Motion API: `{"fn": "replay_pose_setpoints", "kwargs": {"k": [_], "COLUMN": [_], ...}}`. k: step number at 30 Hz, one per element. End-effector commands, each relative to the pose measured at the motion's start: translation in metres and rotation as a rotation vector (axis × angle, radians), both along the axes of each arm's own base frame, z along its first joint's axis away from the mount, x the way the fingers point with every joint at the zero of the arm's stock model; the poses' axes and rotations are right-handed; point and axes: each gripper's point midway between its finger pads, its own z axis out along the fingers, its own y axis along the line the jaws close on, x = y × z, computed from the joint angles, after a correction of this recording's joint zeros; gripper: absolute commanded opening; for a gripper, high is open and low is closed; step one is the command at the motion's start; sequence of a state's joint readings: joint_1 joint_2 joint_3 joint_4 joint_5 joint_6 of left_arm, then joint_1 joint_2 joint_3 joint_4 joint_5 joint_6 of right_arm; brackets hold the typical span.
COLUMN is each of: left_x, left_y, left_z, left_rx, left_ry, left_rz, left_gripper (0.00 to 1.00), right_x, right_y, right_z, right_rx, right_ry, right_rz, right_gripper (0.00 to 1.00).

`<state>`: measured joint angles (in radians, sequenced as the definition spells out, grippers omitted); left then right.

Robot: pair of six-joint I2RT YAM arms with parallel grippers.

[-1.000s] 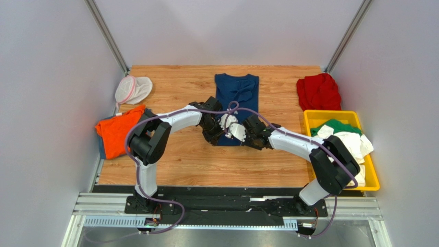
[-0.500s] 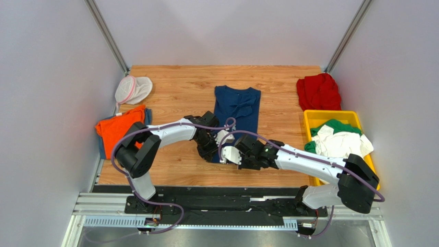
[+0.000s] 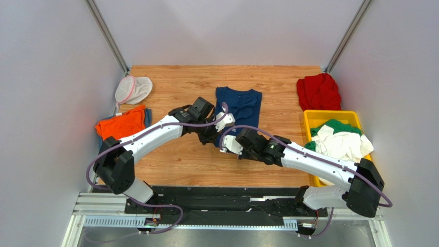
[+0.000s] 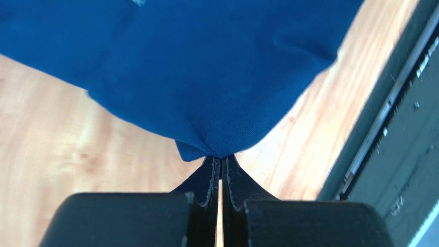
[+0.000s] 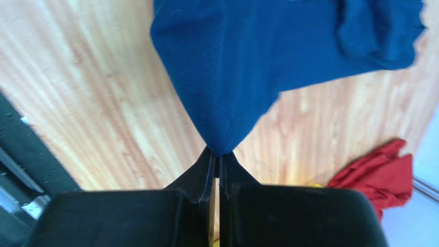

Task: Fold and stack the t-shirts
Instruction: Fold the tshirt

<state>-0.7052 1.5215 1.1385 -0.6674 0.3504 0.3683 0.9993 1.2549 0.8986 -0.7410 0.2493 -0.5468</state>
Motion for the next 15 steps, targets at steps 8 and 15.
{"fn": "replay_pose_setpoints", "kwargs": {"k": [8,15], "left_x": [0.096,0.159], "left_y": [-0.009,-0.018], "left_z": [0.055,0.052], "left_rx": [-0.078,-0.067], "left_ry": [-0.188,-0.214], "left_rz": [0.102,0.143], "left_gripper": [0.00,0.00], "right_x": [0.095,0.157], "right_y": [-0.018,-0.025], "right_z": [0.071,0.077], "right_rx": [0.045,0.057], "right_ry": [-0.212,-0.204], "right_rz": [-0.141,-0.182], "right_gripper": [0.00,0.00]}}
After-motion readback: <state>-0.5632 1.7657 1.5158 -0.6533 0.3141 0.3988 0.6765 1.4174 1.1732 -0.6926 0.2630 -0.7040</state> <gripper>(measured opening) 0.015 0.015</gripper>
